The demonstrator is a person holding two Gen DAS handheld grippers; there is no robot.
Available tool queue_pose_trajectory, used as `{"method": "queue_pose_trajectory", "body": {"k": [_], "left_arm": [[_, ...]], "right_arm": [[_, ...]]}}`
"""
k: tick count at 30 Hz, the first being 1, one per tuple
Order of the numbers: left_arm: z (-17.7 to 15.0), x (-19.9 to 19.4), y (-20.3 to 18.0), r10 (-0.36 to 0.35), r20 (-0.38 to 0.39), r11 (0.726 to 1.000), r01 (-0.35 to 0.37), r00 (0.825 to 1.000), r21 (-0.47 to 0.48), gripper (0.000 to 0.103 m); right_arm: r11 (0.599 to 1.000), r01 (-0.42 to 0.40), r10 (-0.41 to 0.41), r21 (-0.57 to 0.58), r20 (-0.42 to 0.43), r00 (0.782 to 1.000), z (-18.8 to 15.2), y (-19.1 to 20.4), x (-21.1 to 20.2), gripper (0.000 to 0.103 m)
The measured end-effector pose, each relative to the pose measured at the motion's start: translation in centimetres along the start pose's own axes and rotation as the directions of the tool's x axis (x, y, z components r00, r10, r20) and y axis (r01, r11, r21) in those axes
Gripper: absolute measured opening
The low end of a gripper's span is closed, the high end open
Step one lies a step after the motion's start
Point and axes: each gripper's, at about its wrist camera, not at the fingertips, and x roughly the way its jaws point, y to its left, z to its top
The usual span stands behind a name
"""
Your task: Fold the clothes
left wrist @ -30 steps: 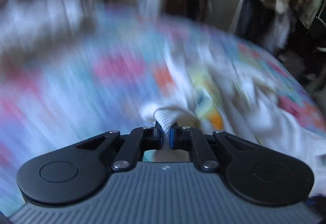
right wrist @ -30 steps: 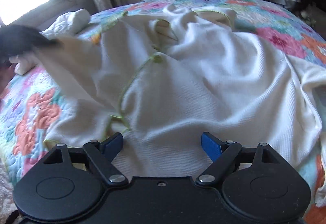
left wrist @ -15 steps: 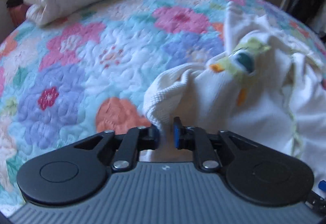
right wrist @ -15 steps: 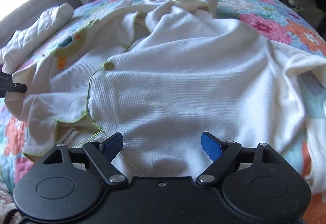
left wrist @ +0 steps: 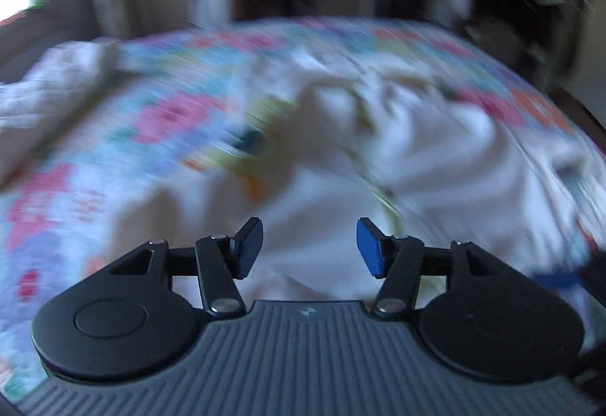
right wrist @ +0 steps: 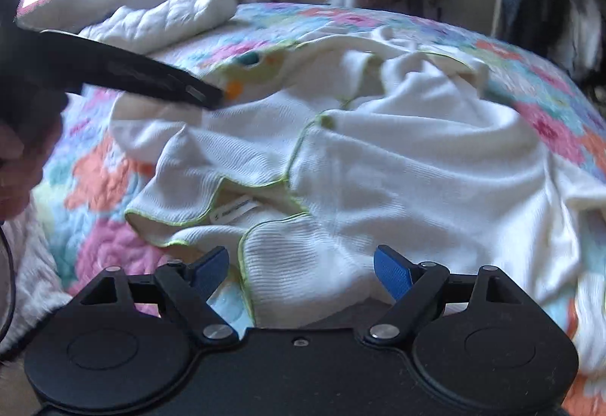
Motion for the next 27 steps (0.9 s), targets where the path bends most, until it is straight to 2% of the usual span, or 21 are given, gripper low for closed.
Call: {"method": "queue_pose_trajectory", "body": {"k": [1,2,3,5,6,7,9,11,13,15,16,18,21,23,25,26,27], "left_arm": [[-0.4,0.8,-1.1,0.008,-0.037,0.999,-0.006,0.999,0.051,0.054],[-0.8,1.5,-1.8,0.021,-0.066,0.996,-0.015,0.998,0.086,0.054],[-1.1,2.1,-2.3,0.028,-0.091,0.994,-0.018,0.995,0.108,0.054],[-1.4,3.3,-2.2,0.008,-0.146,0.995,0.006,0.989,0.095,0.054],[-1.5,3.7,-1.9,0.001,-0.164,0.997,0.011,0.986,0.075,0.054],[-1.5,3.9,-1.7,0.001,-0.173,0.998,0.011,0.985,0.063,0.054],[-1.7,4.1,-1.3,0.0,-0.182,0.999,0.01,0.983,0.052,0.055],[-1.8,4.1,-1.2,-0.009,-0.187,0.999,0.018,0.982,0.046,0.058],[-1.8,4.2,-1.5,-0.006,-0.183,0.999,0.015,0.983,0.052,0.06],[-1.8,4.4,-1.6,0.006,-0.175,0.999,0.004,0.985,0.052,0.06],[-1.8,4.6,-1.6,0.005,-0.172,0.999,0.003,0.985,0.043,0.06],[-1.8,4.9,-1.3,-0.009,-0.171,1.0,0.011,0.985,0.012,0.061],[-1.9,5.4,-1.4,-0.024,-0.176,1.0,0.027,0.984,0.011,0.061],[-2.0,5.9,-1.8,-0.035,-0.192,0.998,0.043,0.981,0.039,0.062],[-2.0,6.0,-1.9,-0.036,-0.195,0.997,0.049,0.98,0.064,0.065],[-1.9,5.7,-1.9,-0.028,-0.181,0.997,0.04,0.983,0.064,0.064],[-1.8,5.4,-1.8,-0.02,-0.167,0.997,0.031,0.986,0.064,0.056]], "right_arm": [[1.0,-0.008,0.008,-0.019,-0.007,1.0,-0.1,0.5,0.6,0.085],[0.999,-0.017,0.016,-0.038,-0.016,1.0,-0.3,1.0,1.2,0.077],[0.998,0.008,-0.01,-0.067,-0.037,0.999,-0.3,1.5,1.9,0.063],[0.99,0.075,-0.082,-0.116,-0.051,0.995,-0.6,2.0,2.7,0.049],[0.989,0.084,-0.09,-0.12,-0.047,0.995,-0.6,1.9,2.6,0.044],[0.991,0.089,-0.093,-0.105,-0.041,0.995,-0.6,1.6,2.3,0.04],[0.993,0.101,-0.103,-0.059,-0.027,0.994,-0.5,0.9,1.5,0.017],[0.99,0.141,-0.141,-0.01,-0.016,0.99,-0.5,0.1,0.8,0.008],[0.984,0.179,-0.179,0.008,-0.022,0.984,-0.6,-0.5,1.0,0.008],[0.982,0.183,-0.181,0.051,-0.045,0.983,-0.7,-1.4,1.7,0.009],[0.982,0.169,-0.165,0.087,-0.052,0.985,-0.7,-1.9,1.9,0.009],[0.977,0.138,-0.13,0.16,-0.064,0.99,-0.7,-2.7,2.4,0.017],[0.978,0.115,-0.106,0.172,-0.06,0.993,-1.0,-2.9,3.0,0.023],[0.982,0.117,-0.111,0.145,-0.05,0.993,-1.1,-2.6,3.3,0.024],[0.988,0.134,-0.132,0.07,-0.041,0.99,-1.1,-2.0,3.4,0.015],[0.987,0.159,-0.159,0.026,-0.025,0.987,-1.0,-1.4,3.2,0.007],[0.983,0.181,-0.181,0.002,-0.003,0.983,-0.9,-1.1,2.7,0.003]]}}
